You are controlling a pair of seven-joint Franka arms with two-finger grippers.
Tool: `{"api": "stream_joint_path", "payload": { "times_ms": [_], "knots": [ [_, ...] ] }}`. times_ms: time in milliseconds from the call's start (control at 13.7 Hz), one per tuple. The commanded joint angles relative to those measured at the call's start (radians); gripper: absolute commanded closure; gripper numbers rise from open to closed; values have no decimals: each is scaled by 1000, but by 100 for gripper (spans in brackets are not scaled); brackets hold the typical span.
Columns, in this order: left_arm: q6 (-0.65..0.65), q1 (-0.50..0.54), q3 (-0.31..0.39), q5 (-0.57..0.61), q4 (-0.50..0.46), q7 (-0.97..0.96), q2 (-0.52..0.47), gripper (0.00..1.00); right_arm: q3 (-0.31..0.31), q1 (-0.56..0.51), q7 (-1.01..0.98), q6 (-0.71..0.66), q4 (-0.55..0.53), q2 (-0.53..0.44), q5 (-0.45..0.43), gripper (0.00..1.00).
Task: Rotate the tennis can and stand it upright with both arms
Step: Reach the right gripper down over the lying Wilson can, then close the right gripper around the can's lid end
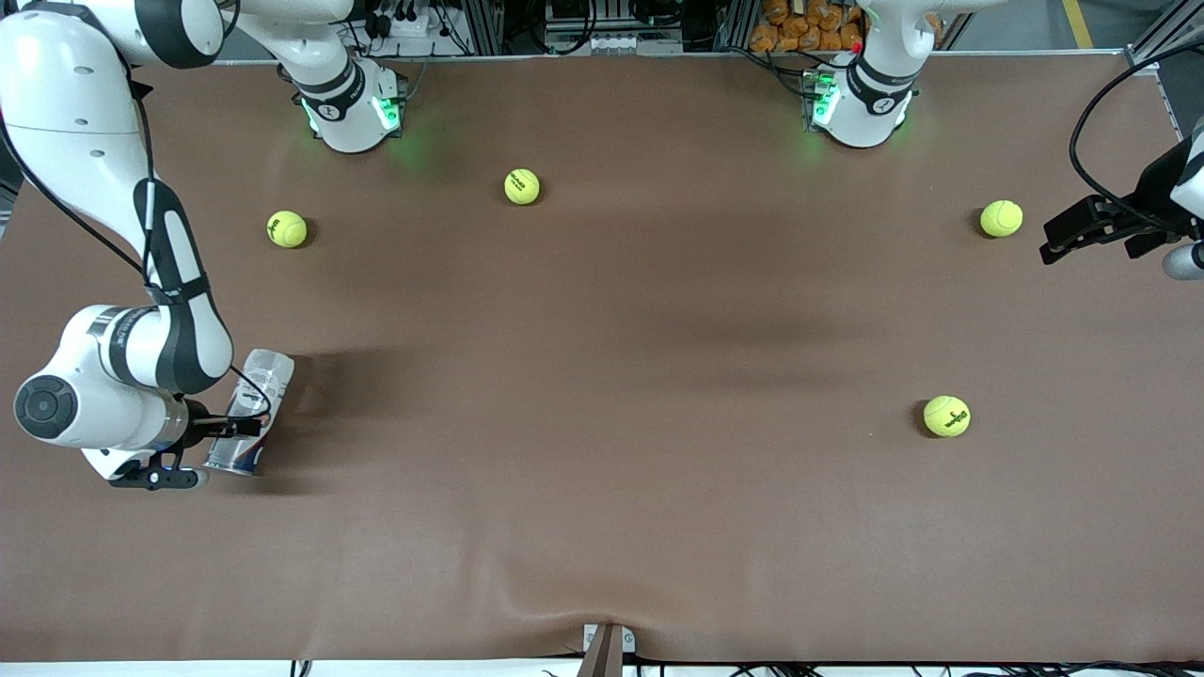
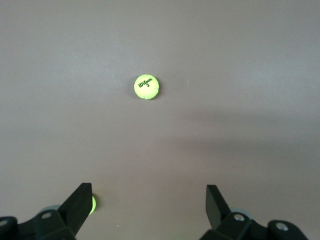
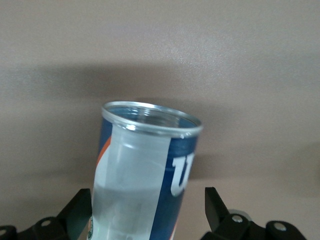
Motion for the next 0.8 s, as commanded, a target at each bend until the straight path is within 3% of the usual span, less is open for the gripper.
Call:
{"api": "stream_joint_path", "payload": {
  "times_ms": [0,220,512,732],
  "knots": [
    [-16,8,-4,2,12,15,0,0,11,-16,-22,-9,17,18,22,0],
    [-16,6,-4,2,12,15,0,0,12,-12,-16,-44,0,16,24,0],
    [-16,8,-4,2,12,17,2,0,11,-15,-14,-174,0,13,106,0],
    [-16,6,-4,2,12,15,0,0,11,-19,-22,-179,-2,15,107,0]
  ]
}}
